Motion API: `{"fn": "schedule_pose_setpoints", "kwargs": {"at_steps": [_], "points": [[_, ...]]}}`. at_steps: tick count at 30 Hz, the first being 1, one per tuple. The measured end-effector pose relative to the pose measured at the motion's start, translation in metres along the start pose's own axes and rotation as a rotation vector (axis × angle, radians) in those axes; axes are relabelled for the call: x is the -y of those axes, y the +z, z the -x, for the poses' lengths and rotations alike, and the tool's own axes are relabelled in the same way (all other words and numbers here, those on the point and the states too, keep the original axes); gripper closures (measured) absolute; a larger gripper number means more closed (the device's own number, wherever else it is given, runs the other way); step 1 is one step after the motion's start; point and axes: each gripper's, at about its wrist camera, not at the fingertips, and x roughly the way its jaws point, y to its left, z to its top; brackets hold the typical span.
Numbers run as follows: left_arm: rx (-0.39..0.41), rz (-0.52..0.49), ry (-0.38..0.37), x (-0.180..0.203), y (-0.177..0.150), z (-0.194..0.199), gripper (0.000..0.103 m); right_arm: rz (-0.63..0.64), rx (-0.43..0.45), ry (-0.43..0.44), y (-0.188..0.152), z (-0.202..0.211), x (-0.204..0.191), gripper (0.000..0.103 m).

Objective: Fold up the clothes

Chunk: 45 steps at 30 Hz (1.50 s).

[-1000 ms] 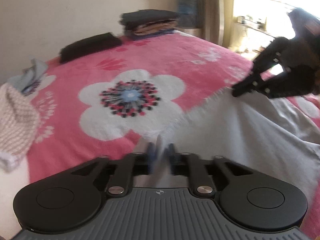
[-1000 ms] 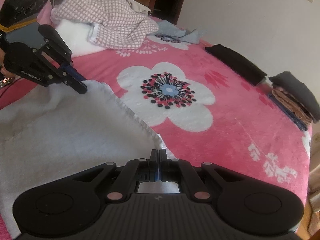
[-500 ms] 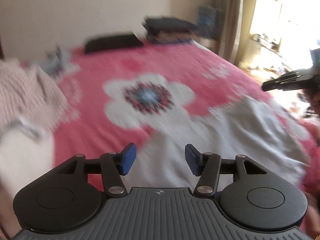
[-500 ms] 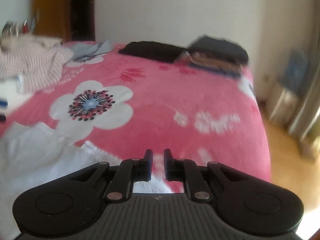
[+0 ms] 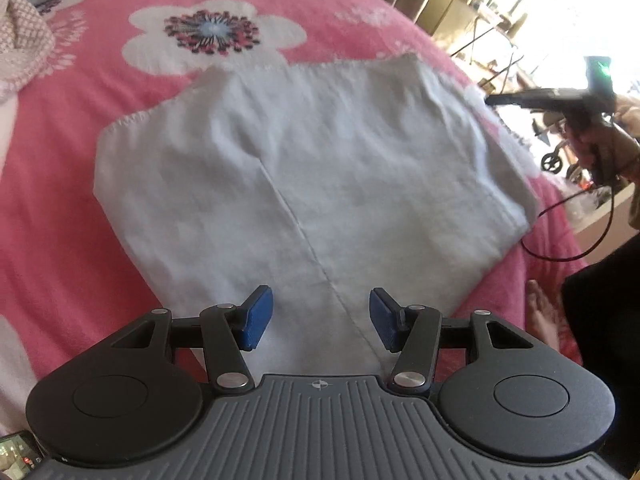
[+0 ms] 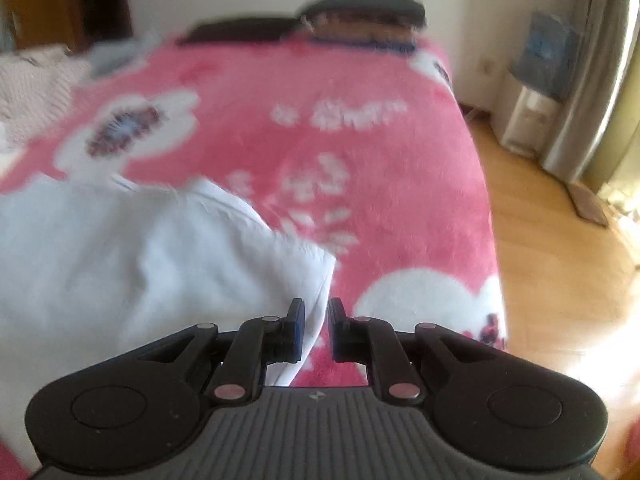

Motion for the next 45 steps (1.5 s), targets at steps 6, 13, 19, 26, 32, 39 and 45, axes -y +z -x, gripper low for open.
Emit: {"fn": "schedule_pose_setpoints", "kwargs": {"at_steps": [6,13,19,26,32,39,45], "points": [[-0.125,-0.123,-0.049,0.013,-0.019,-0.011,0.049,0.343,-0.208,0.348,-0.039,0.038,-0.057,0.09],[-0.172,-0.131,0.009,0.012,-0.037,-0.018,0.05,0.469,-0.348,0.112,-0.08,0.029,-0.045,0.091],[-0.177,-0.145,0.037,0.021,-0.05,-0.01,0.049,0.579,-0.234,0.139,-0.047,0.051,-0.08,0.091],[-0.183,-0.108,0.083,0.019,-0.062,-0.004,0.049,0.762,-0.213,0.334,-0.054,0.011,-0.149,0.09],[-0.158,-0.031,0.152,0.006,-0.075,0.017,0.049,0.794,-0.214,0.327,-0.049,0.007,-0.162,0.09],[-0.148,-0.028,0.176,-0.003,-0.083,0.023,0.049,0.83,-0.196,0.43,-0.045,0.01,-0.187,0.09],[-0.135,-0.07,0.181,-0.004,-0.089,0.035,0.049,0.888,-0.219,0.375,-0.052,0.005,-0.197,0.09]]}}
